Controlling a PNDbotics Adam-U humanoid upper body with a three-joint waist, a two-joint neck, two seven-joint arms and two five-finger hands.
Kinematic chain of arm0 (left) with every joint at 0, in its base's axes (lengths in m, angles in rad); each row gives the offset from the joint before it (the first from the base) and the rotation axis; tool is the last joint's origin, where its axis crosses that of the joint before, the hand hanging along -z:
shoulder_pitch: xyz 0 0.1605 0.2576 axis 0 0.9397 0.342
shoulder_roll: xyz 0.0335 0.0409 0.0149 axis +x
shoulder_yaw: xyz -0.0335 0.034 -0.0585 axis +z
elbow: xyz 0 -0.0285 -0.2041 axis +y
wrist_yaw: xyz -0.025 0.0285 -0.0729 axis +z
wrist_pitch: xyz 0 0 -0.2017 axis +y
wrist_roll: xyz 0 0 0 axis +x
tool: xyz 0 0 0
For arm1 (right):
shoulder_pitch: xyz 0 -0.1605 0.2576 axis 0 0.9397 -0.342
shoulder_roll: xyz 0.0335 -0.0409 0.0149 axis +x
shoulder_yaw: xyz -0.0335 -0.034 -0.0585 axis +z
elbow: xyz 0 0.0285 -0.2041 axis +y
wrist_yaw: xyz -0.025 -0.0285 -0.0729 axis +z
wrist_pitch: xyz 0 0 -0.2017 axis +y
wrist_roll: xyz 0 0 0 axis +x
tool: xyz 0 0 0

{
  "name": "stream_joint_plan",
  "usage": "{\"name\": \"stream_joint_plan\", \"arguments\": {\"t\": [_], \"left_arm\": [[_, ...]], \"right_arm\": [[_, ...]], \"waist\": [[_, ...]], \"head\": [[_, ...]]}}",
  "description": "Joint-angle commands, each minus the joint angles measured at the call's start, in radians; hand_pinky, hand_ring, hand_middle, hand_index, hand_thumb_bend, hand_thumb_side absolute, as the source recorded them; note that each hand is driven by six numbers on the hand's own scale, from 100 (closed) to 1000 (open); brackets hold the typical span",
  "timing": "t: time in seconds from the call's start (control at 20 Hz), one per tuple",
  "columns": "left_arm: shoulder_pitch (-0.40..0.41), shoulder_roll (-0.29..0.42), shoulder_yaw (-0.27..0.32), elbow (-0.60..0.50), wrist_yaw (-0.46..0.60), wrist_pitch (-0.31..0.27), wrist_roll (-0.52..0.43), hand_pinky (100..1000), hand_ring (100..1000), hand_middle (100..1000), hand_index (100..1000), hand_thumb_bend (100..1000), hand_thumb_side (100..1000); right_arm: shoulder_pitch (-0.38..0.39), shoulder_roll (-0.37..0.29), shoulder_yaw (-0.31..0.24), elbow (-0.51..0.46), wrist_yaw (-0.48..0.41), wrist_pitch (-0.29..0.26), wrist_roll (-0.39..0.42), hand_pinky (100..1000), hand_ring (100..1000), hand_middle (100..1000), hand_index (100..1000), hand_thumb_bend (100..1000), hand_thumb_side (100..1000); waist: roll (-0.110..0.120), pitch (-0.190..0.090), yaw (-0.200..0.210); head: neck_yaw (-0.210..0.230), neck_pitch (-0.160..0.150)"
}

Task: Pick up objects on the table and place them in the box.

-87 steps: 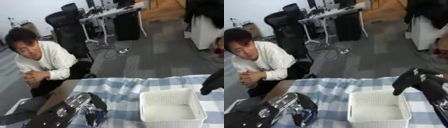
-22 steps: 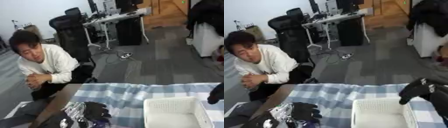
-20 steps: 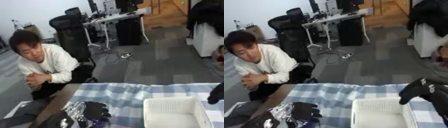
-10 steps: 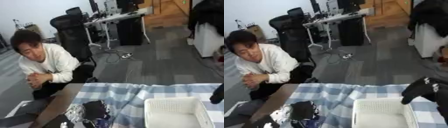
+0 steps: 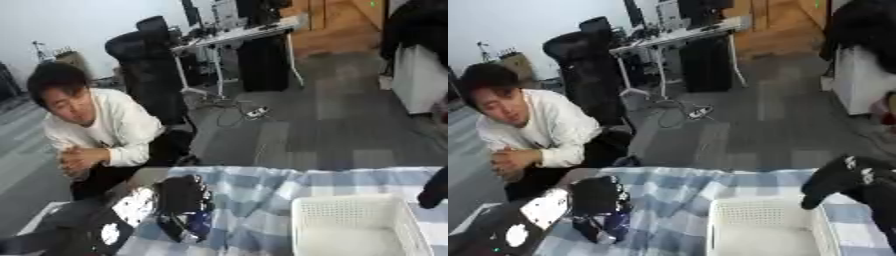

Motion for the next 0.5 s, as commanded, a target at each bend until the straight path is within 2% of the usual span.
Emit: {"name": "stream_joint_plan", "arguments": {"t": [0.05, 0.3, 0.5], "left_arm": [[-0.044, 0.031, 0.006, -0.040, 0.062, -0.011, -0.002, 100, 100, 171, 406, 100, 689], [-0.116, -0.036, 0.001, -0.026, 0.138, 0.003, -0.027, 100, 100, 164, 400, 100, 677], [-0.184, -0.105, 0.005, 0.012, 0.142, 0.003, -0.044, 100, 100, 165, 391, 100, 673]], "right_arm": [[-0.006, -0.009, -0.004, -0.017, -0.003, -0.001, -0.003, 590, 538, 573, 634, 168, 980], [-0.011, 0.000, -0.003, -0.017, -0.011, -0.005, -0.004, 589, 539, 573, 634, 155, 968], [-0.018, 0.009, 0.001, -0.017, -0.019, -0.010, -0.003, 588, 538, 572, 634, 162, 982]], "waist": [[-0.004, -0.024, 0.001], [0.000, -0.024, -0.009], [0.004, -0.022, -0.021]], "head": [[-0.004, -0.010], [0.000, -0.014], [0.004, -0.016]]}}
